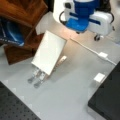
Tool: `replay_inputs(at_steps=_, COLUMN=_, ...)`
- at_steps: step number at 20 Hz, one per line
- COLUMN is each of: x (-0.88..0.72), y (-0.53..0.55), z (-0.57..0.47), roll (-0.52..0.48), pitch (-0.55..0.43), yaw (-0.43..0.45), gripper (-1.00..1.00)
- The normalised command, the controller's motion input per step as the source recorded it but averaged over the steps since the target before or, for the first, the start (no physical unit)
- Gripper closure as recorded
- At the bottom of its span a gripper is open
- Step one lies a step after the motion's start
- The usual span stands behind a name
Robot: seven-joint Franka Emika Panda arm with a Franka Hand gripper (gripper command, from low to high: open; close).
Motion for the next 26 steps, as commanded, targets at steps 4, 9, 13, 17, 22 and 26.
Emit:
replay_inputs(at_steps=4, x=0.21, y=0.30, z=0.07, roll=0.041, pitch=0.055, yaw=-0.129, gripper=-1.00)
replay_inputs(at_steps=9, x=0.23, y=0.31, z=0.05, roll=0.053, pitch=0.072, yaw=-0.156, gripper=-1.00)
replay_inputs(at_steps=13, x=0.25, y=0.29, z=0.06, roll=0.071, pitch=0.090, yaw=-0.138, gripper=-1.00)
replay_inputs(at_steps=17, x=0.28, y=0.26, z=0.10, roll=0.106, pitch=0.110, yaw=-0.136, gripper=-1.00)
replay_inputs(at_steps=22, x=0.34, y=0.27, z=0.13, roll=0.124, pitch=0.161, yaw=-0.154, gripper=-1.00)
replay_inputs(at_steps=26, x=0.40, y=0.30, z=0.08, roll=0.112, pitch=0.197, yaw=-0.172, gripper=-1.00)
